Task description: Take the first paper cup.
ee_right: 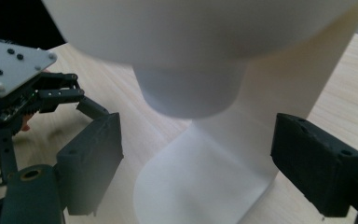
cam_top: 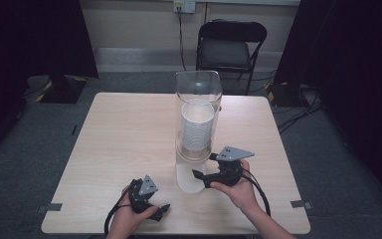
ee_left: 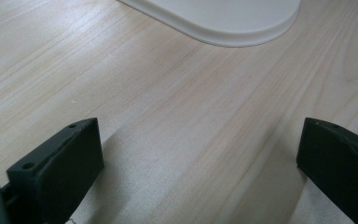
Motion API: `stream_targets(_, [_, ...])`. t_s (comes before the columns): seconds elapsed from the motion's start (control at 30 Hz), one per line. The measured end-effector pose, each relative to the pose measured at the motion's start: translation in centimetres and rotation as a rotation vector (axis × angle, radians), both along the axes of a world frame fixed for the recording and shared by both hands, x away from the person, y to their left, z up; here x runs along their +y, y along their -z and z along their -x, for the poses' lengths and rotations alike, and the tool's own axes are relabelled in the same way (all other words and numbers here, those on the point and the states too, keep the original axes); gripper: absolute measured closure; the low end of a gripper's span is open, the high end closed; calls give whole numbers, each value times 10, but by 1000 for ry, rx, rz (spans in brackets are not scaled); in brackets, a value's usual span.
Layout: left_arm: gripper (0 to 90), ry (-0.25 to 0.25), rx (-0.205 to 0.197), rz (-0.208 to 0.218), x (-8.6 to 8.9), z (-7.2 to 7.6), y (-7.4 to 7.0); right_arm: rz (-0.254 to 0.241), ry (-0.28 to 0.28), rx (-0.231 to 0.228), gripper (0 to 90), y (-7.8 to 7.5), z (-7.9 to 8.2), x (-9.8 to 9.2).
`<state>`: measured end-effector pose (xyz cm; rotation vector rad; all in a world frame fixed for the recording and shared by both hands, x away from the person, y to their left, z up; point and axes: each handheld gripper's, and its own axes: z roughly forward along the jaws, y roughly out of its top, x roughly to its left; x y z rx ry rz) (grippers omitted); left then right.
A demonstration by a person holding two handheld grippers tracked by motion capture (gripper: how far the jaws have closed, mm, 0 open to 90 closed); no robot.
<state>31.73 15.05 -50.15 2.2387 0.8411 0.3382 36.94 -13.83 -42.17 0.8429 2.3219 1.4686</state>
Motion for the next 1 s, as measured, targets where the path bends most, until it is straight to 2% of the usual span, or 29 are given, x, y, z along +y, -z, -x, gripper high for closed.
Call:
stream_targets(0.07, [0, 0, 0, 1, 0, 0, 0, -2, 1, 0, 163, -2, -1, 2])
stream_targets(0.17, [0, -1, 1, -1, 0, 0, 0, -36, 1, -8, 197, -6, -6, 10])
stream_targets(0.23, [0, 0, 0, 0, 0, 0, 0, -47, -10, 4, 226, -6, -8, 14])
stream_targets(0.47, [0, 0, 0, 0, 0, 0, 0, -81, 7, -54, 288, -7, -10, 23])
stream_targets(0.5, [0, 0, 1, 0, 0, 0, 0, -81, 11, -63, 319, -6, -11, 24])
stream_targets(0.63, [0, 0, 1, 0, 0, 0, 0, -80, 8, -82, 342, -4, -11, 22])
stream_targets(0.77, [0, 0, 0, 0, 0, 0, 0, -94, -3, -104, 348, 0, -10, 21])
stream_targets(1.0, [0, 0, -1, 0, 0, 0, 0, -83, -7, -121, 355, 2, -10, 20])
